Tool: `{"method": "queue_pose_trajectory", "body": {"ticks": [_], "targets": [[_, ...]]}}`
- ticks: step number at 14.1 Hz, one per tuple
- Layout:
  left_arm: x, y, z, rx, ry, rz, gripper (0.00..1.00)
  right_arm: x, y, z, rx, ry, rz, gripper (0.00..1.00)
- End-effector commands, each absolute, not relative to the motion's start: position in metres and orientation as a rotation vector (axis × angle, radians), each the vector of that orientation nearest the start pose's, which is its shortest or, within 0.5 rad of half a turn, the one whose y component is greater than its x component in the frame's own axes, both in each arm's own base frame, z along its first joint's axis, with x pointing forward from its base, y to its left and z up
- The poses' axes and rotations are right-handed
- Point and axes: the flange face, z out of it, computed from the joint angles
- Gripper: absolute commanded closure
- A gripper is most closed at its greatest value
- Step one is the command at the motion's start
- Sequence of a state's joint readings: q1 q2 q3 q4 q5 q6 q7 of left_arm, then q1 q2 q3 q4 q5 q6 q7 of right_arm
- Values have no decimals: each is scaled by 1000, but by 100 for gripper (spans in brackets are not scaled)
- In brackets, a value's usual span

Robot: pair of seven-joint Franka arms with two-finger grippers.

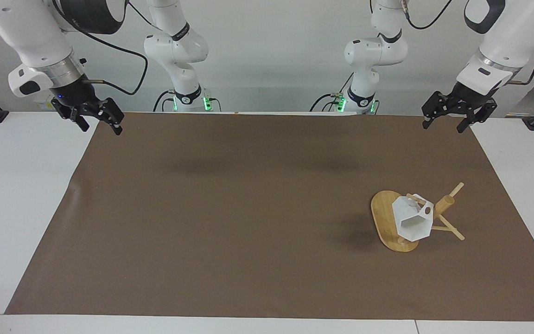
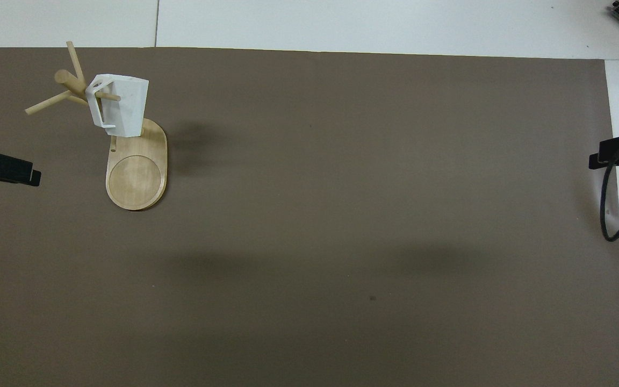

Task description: Hang cup on rack

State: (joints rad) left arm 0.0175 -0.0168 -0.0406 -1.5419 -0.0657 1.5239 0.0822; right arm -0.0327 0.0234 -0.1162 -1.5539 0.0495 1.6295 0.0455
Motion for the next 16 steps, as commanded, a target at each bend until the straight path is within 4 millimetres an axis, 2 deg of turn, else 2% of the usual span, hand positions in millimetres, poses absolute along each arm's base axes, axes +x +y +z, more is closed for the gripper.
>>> {"method": "queue_pose_trajectory", "body": {"ticks": [1,5,8,16], "targets": [[558,-21,660,-3159,124,43,0,562,-87,626,-3109,316,-181,0],[551,-29,665,-3150,74,39,0,562,-89,629,-3167,201,-188,0],[534,-30,654,-3144,83,89,0,561,-85,633,-3157,206,-199,0],[533,-29,651,-3144,76,90,0,560,-82,635,-3152,166,-197,0]]}}
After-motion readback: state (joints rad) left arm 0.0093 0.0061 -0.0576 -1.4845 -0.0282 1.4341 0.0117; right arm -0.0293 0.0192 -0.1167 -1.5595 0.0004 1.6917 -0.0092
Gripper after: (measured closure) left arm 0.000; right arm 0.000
